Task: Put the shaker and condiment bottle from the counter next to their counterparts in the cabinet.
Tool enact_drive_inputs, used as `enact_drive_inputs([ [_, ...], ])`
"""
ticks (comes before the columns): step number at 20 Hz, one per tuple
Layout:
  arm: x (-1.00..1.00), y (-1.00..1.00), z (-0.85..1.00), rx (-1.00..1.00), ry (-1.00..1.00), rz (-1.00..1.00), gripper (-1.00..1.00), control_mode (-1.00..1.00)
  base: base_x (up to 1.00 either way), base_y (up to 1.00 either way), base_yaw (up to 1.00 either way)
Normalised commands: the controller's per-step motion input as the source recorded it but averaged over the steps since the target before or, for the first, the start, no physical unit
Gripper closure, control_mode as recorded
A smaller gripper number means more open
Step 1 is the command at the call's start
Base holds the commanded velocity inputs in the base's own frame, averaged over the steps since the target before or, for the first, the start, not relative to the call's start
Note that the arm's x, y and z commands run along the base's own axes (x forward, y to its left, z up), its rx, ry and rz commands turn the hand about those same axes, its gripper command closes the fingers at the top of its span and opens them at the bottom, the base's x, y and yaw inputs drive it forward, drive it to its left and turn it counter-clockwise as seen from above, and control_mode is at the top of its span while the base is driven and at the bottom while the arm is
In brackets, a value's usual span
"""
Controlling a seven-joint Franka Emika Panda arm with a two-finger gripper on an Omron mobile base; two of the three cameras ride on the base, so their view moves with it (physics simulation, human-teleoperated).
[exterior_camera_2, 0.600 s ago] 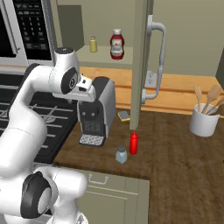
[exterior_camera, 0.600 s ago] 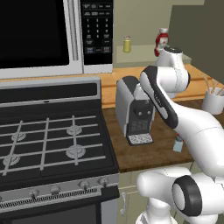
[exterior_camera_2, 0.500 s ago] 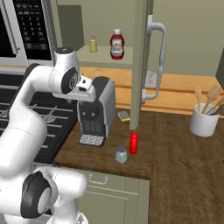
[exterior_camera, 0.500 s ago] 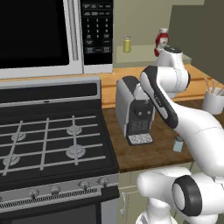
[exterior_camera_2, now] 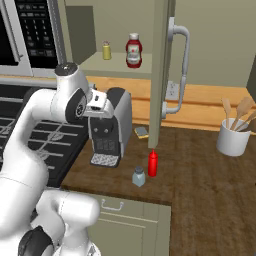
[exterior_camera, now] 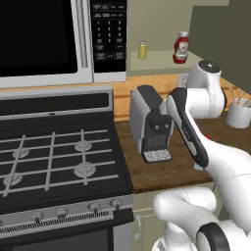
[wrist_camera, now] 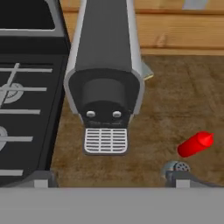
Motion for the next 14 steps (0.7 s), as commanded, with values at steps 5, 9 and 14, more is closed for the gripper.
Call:
enact_drive_inputs([
  [5,-0.64,-0.19,-0.67,-0.24,-0.70,-0.16,-1.00,-1.00,0.00,0.00,0.00],
  [9,-0.80,-0.42,-0.72,-0.10,-0.51,-0.16,-1.00,-1.00,0.00,0.00,0.00],
  [14,-0.19,-0.28,-0.29,0.00,-0.08,-0.03,-1.00,-1.00,0.00,0.00,0.00],
])
